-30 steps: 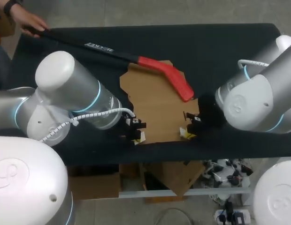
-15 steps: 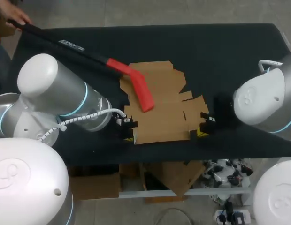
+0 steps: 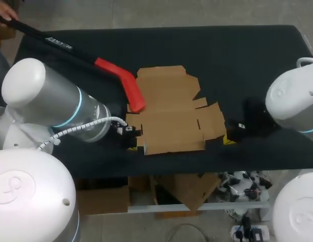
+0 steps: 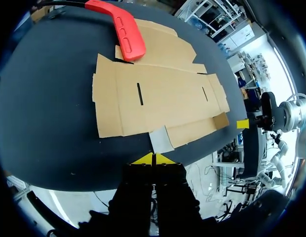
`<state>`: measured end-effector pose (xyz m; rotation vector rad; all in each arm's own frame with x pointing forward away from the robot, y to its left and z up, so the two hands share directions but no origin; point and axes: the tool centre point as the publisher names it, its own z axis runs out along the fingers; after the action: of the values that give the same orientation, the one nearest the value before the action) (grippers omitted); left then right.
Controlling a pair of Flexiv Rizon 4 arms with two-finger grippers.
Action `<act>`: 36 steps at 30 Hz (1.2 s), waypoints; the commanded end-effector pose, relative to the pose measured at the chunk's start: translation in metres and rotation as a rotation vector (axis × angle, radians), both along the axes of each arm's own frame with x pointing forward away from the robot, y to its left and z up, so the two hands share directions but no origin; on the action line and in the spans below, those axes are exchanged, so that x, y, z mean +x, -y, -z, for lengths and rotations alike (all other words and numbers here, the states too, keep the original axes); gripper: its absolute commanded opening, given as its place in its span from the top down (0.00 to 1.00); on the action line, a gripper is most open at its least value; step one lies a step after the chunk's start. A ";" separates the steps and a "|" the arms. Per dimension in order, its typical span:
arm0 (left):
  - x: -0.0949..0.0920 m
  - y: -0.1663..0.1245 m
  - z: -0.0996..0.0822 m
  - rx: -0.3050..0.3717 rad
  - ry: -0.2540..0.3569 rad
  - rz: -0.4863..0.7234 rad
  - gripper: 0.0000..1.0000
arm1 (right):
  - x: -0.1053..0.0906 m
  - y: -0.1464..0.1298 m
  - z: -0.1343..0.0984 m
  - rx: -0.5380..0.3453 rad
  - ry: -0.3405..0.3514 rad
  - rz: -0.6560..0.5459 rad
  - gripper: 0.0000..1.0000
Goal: Assemble the packaging by folding the flat box into shape, placing the metal phone stand inside, and closing the box properly
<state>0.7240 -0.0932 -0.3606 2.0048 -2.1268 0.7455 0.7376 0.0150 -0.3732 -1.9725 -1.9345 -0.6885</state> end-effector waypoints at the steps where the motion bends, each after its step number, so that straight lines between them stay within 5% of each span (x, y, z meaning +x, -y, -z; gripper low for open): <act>1: -0.006 -0.007 -0.005 -0.006 0.013 0.003 1.00 | -0.002 0.012 -0.008 0.202 0.010 -0.025 1.00; 13: -0.002 -0.018 -0.011 -0.037 0.027 0.034 1.00 | 0.002 0.030 -0.016 0.230 0.020 -0.017 1.00; 36: 0.033 -0.043 -0.035 -0.060 0.037 0.058 1.00 | 0.032 0.061 -0.040 0.251 0.045 -0.041 1.00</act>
<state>0.7532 -0.0524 -0.3304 1.9103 -2.1428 0.8478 0.7679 -0.0412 -0.3369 -1.8828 -1.8883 -0.8184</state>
